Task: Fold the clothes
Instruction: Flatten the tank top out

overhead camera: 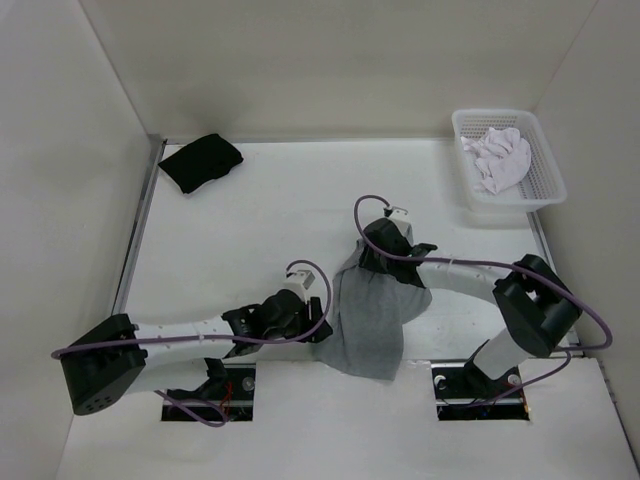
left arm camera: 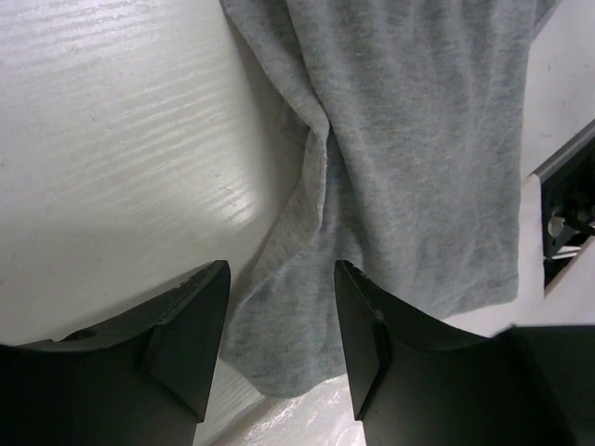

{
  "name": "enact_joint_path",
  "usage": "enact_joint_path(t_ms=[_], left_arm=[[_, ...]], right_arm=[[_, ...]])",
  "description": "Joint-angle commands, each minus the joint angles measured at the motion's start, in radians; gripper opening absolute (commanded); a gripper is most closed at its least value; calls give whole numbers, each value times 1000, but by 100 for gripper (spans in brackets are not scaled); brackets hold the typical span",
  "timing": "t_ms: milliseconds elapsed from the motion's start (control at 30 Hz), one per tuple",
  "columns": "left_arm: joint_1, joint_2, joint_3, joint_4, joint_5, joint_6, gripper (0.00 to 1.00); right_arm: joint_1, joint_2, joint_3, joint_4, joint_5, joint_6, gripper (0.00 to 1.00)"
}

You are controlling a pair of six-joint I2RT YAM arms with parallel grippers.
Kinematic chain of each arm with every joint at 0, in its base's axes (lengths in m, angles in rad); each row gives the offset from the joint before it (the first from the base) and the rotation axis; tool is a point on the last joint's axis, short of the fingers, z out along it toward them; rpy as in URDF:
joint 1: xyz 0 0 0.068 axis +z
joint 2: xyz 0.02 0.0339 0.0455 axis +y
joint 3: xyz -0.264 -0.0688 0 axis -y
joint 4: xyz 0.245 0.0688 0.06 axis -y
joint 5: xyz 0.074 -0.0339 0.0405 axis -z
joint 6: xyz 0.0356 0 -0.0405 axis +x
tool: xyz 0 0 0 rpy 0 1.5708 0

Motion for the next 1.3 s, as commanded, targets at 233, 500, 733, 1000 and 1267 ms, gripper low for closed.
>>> enact_joint_path(t_ms=[233,500,733,1000,1267], left_arm=[[-71,125,60,-138,-126,82,25],[-74,193,119,-196,-195,90,2],[202,-159,223,-268,-206,124,0],[566,-473,586,-552,-243,251,0],[555,-517,892,-596,-278,305,0]], right_arm=[[-44,90,102,67,25,4,35],[-41,85,142,113,19,-4,3],[-41,83,481,127,-113,-151,2],[-41,123,1008,4,-289,-211,2],[-67,-10,938,171,-424,-206,2]])
